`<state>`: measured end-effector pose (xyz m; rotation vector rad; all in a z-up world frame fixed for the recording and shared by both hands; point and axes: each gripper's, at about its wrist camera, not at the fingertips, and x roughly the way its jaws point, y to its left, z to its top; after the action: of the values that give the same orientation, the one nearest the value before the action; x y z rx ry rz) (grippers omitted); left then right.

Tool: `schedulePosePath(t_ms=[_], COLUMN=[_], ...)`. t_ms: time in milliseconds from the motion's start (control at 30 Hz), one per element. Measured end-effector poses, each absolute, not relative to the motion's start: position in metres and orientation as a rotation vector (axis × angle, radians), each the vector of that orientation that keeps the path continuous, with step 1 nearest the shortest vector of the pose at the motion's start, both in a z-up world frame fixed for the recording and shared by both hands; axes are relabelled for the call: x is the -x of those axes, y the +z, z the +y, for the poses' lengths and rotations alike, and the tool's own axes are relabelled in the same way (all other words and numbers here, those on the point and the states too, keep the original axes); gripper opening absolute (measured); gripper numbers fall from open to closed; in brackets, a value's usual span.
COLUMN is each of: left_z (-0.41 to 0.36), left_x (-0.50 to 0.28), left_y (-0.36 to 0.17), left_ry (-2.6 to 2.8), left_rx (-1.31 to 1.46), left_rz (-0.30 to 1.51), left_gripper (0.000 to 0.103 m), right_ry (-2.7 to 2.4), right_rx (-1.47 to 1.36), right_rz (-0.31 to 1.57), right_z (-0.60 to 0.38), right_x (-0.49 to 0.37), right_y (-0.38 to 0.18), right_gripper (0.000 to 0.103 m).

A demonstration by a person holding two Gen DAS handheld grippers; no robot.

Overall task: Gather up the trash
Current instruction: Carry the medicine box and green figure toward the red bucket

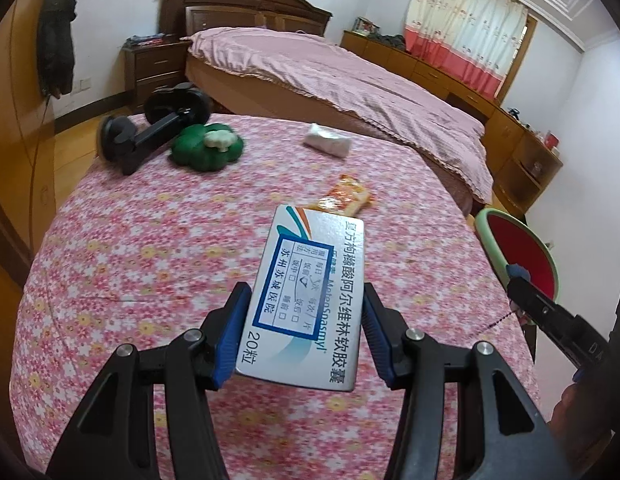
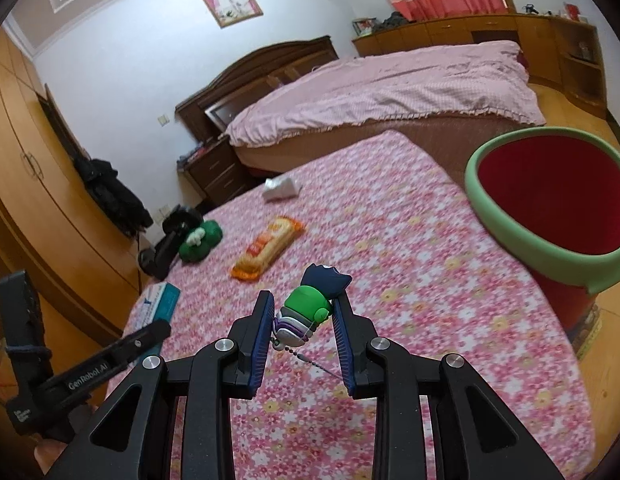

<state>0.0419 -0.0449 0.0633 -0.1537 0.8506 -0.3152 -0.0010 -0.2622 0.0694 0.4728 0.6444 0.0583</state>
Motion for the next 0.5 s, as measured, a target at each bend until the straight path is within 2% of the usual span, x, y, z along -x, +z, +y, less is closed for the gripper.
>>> schedulePosePath(t_ms=[500], left_z=[-0.117], left_x=[-0.045], left_y=[0.083], left_ry=[-0.459], left_rx=[0.075], left_rz=[0.836], left_gripper=[0.055], right_ry=[-0.027], right_rx=[-0.54], right_rz=[0.547], right_z=[-0.323], right_x=[0.026], right_y=[0.091], right_gripper=[0.03])
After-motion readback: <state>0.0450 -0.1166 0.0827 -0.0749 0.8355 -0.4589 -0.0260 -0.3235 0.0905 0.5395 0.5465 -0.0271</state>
